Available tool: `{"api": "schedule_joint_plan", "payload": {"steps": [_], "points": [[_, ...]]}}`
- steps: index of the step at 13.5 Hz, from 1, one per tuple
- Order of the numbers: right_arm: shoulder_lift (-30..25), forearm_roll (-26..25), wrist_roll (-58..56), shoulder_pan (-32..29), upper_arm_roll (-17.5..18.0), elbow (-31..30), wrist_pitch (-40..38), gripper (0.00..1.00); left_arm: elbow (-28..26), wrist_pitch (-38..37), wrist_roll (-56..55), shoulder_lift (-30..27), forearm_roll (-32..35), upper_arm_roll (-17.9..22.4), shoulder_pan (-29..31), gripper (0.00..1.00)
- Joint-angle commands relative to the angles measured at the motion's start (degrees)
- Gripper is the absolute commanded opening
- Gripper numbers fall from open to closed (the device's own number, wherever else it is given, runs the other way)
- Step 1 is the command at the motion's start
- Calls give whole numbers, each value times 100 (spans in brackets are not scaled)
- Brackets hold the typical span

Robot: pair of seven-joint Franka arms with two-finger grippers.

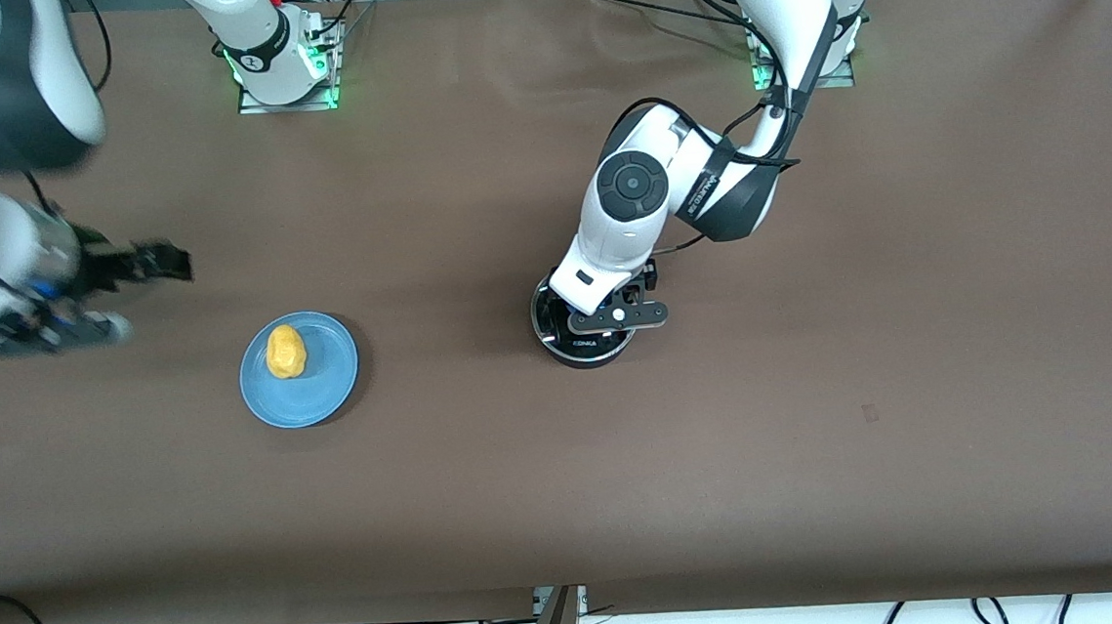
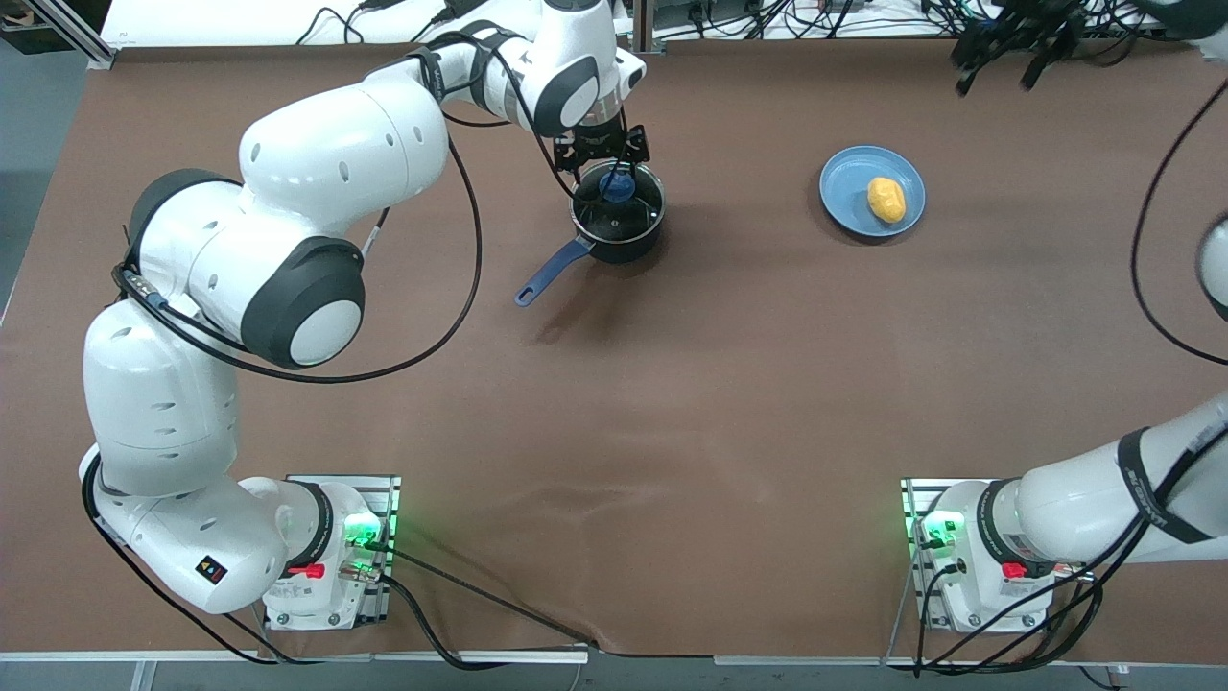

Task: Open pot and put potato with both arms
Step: 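Hold the lid knob while the right gripper reaches the yellow potato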

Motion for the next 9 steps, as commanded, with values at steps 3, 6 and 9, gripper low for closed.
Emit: {"api": "schedule_joint_plan", "payload": {"steps": [3, 6, 9], "points": [[180, -33, 80, 30, 28, -930, 1413, 100, 140, 186, -60, 238, 3, 57, -186, 100], [171, -33, 124, 30, 37, -2259, 3102, 100, 123, 195, -60, 273, 11, 48, -195, 100], [372, -33, 133, 48, 45, -2833, 4063, 100, 114, 212, -69, 282, 47, 48, -195, 100]]}}
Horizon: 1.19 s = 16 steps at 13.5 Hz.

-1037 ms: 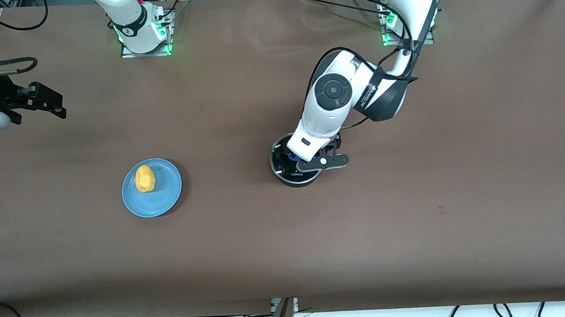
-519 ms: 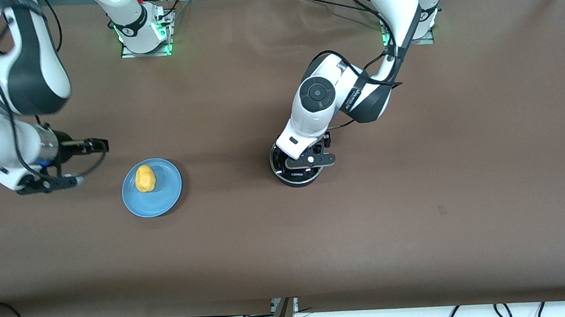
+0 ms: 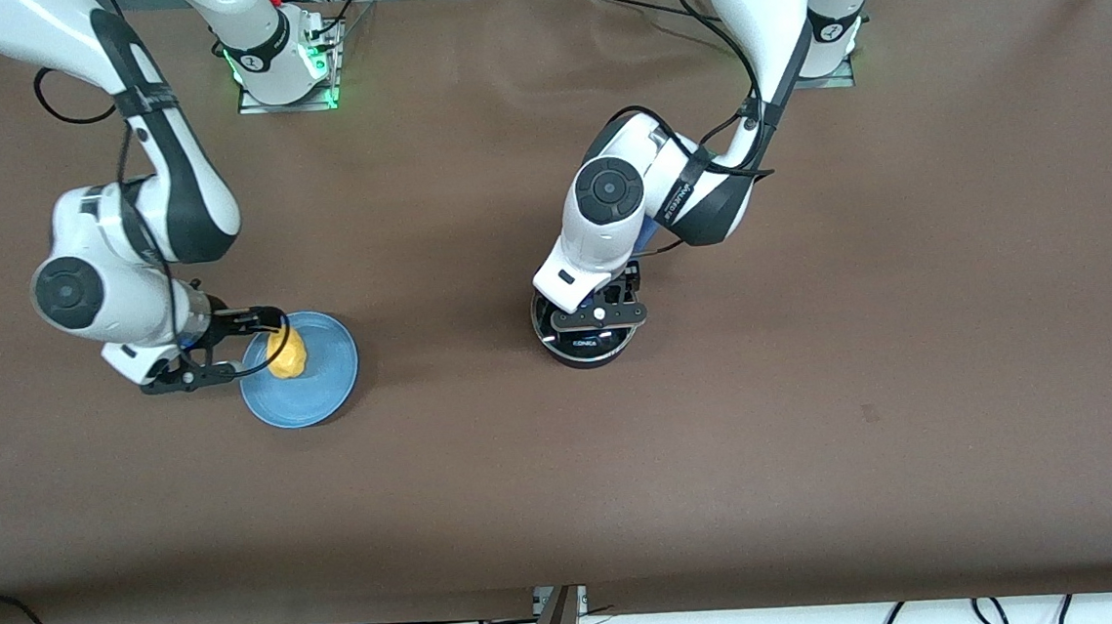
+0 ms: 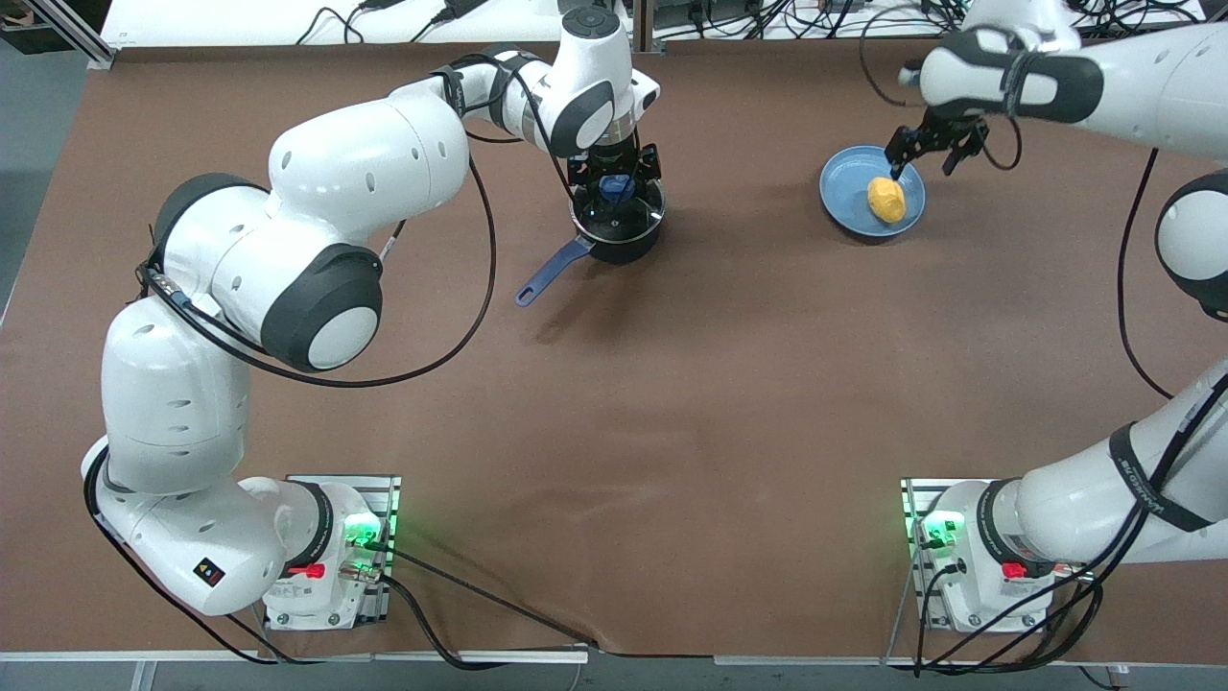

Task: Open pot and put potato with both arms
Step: 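Hold the lid knob while the right gripper reaches the yellow potato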

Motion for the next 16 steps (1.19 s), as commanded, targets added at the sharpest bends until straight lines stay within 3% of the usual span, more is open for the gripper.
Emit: {"api": "schedule_joint_plan", "payload": {"steps": [1, 4, 7, 8, 11, 13, 15, 16], "points": [[41, -32, 112, 12, 47, -333, 511, 100, 85, 150, -65, 54, 46, 48, -54, 95], [349, -32, 226, 126, 47, -141, 810, 100, 59, 195, -153, 54, 55, 30, -80, 70], [700, -32, 279, 179, 47, -113, 1257, 100, 32, 195, -153, 54, 64, 39, -107, 65], [771, -32, 279, 179, 47, -113, 1328, 100, 24, 195, -144, 54, 81, 30, -107, 52], [895, -32, 279, 170, 47, -113, 1417, 93, 24, 151, -135, 28, 90, 30, -98, 43], [895, -32, 279, 170, 47, -104, 1391, 68, 32, 107, -83, -77, 90, 30, -63, 43], [843, -32, 218, 170, 55, -52, 1355, 29, 24, -94, -47, -279, 90, 21, 68, 43], [834, -32, 209, 179, 56, 35, 1216, 18, 24, -173, -30, -375, 90, 21, 165, 43]]}}
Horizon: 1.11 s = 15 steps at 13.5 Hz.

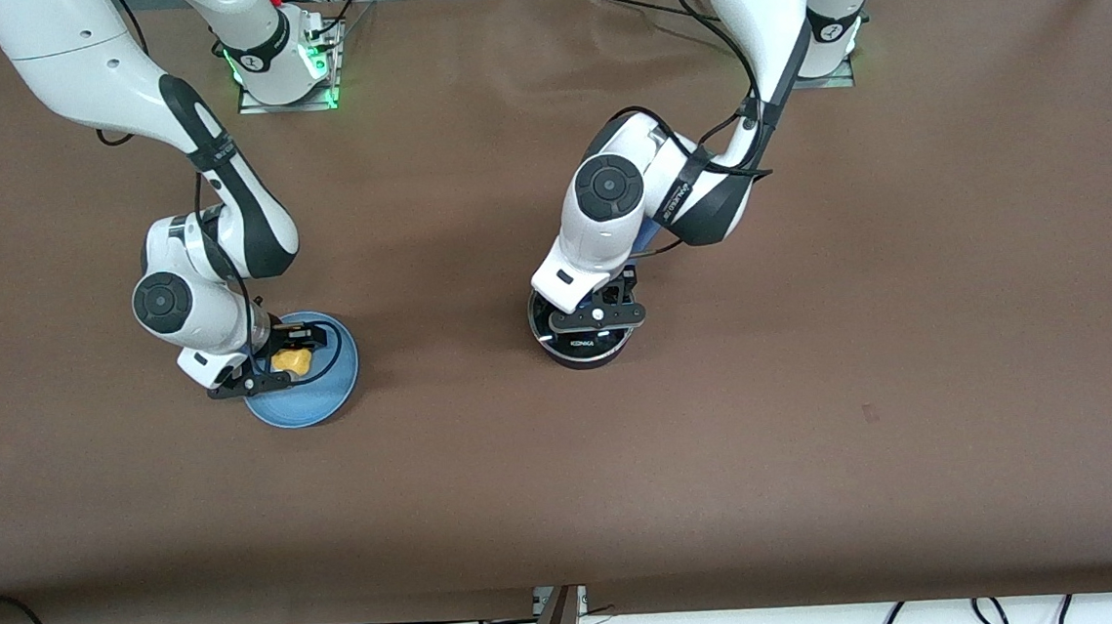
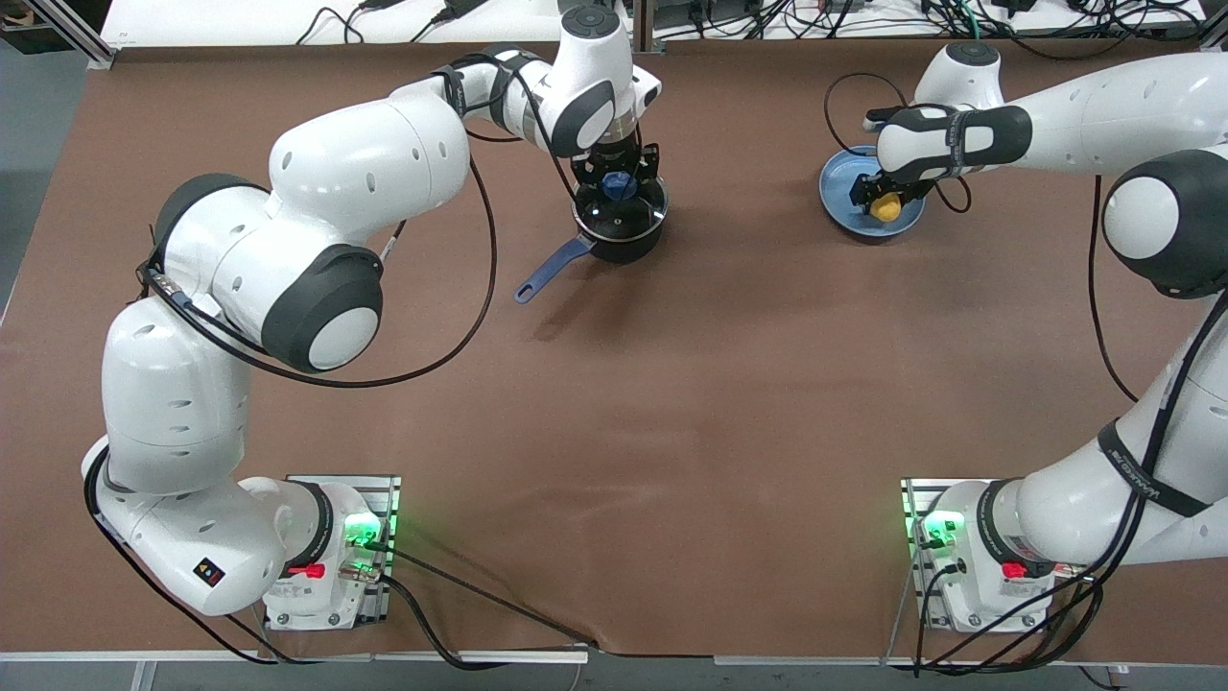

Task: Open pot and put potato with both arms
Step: 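Lift the lid off the pot while the right gripper grasps the potato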

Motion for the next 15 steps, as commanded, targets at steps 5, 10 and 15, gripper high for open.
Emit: {"api": "schedule_joint_plan", "payload": {"steps": [5, 10, 15], "points": [[-410, -41, 46, 48, 42, 1341, -2289, 12, -429, -725, 1239, -1139, -4, -7, 1060, 43], [-578, 398, 1149, 223, 647, 2283, -3646, 13, -1283, -909, 3524, -1870, -31, -7, 2685, 41], [-44, 1144, 3977, 1653, 825, 2634, -2886, 14, -1784, -892, 5503, -1819, -154, 19, 4312, 41]]}}
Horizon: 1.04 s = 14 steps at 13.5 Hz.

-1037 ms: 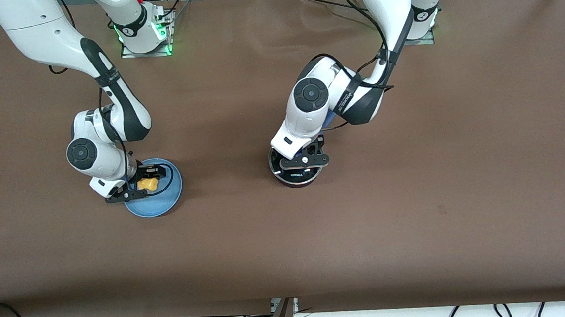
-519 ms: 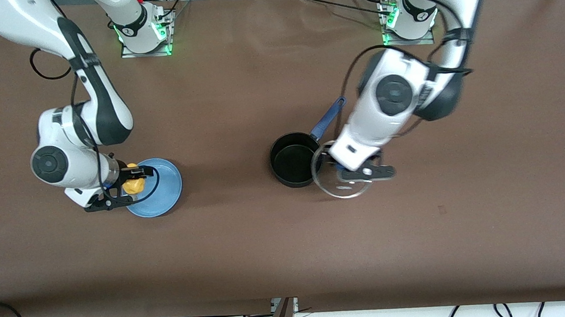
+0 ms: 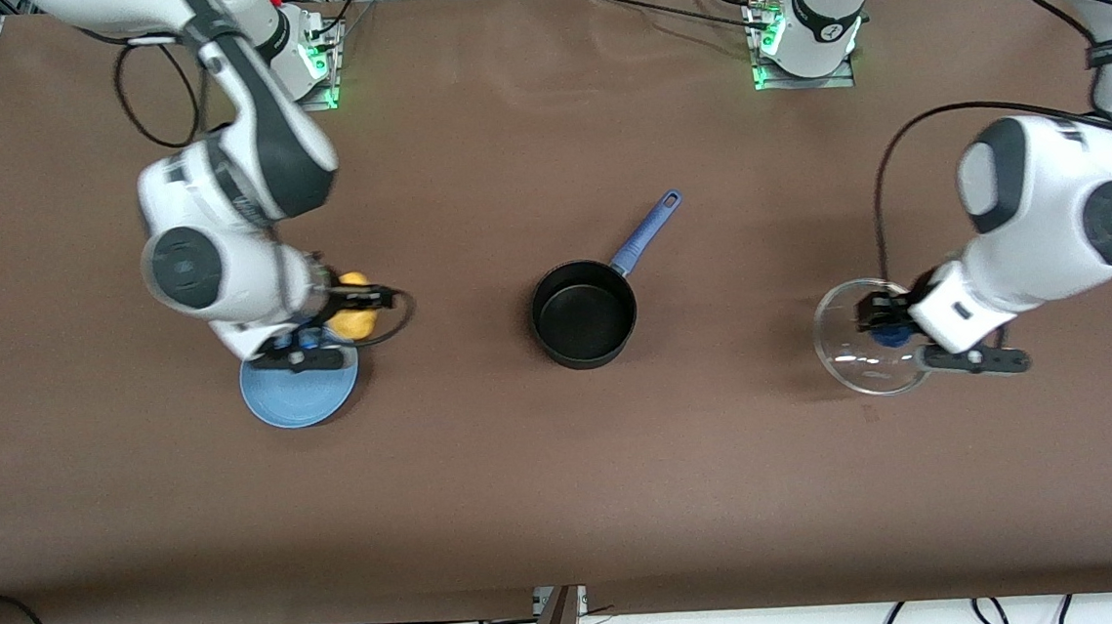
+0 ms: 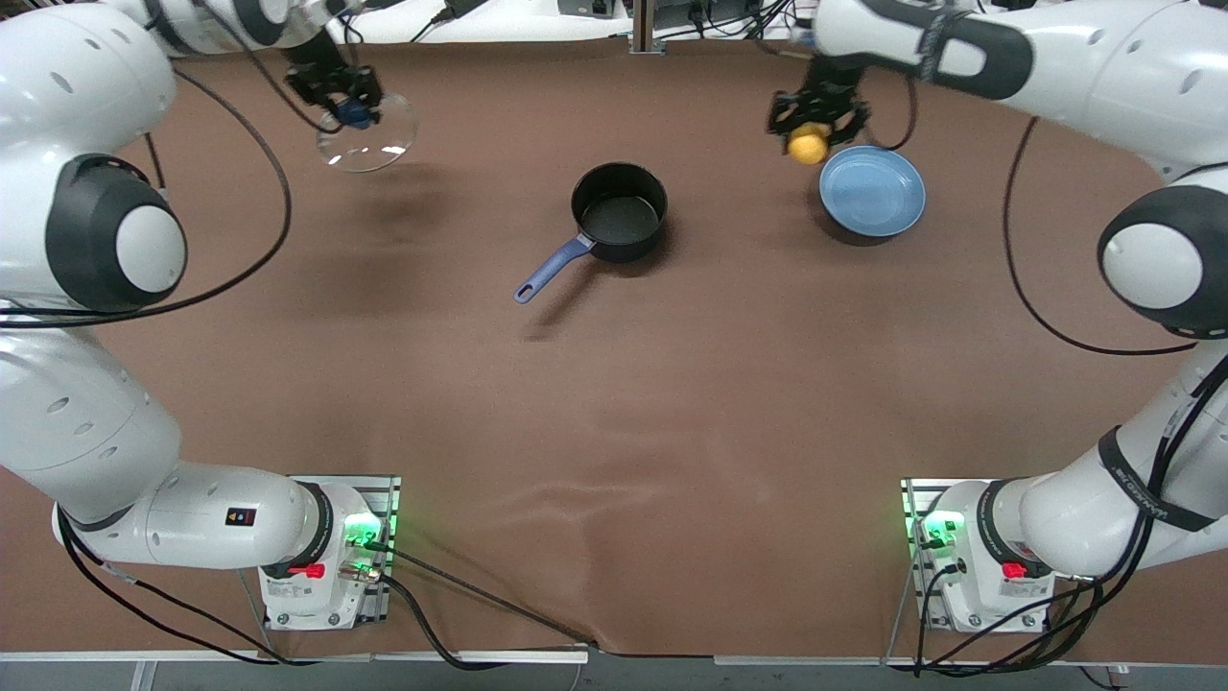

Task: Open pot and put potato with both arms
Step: 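Carry the potato over the pot while the left gripper lowers the lid, then release the potato into the pot while the left gripper releases the lid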

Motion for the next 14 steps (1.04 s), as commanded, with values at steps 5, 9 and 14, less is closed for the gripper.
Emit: {"api": "schedule_joint_plan", "payload": {"steps": [5, 9, 14], "points": [[1191, 312, 2446, 1587, -32, 826, 1581, 23, -591, 680, 1526, 422, -65, -67, 1261, 41], [1534, 268, 2543, 1788, -50, 975, 2003, 63, -688, 1182, 1571, 880, -21, -59, 1297, 41], [1588, 250, 2763, 1869, -59, 1071, 2277, 99, -679, 1491, 1729, 1127, -21, -50, 1305, 94]]}}
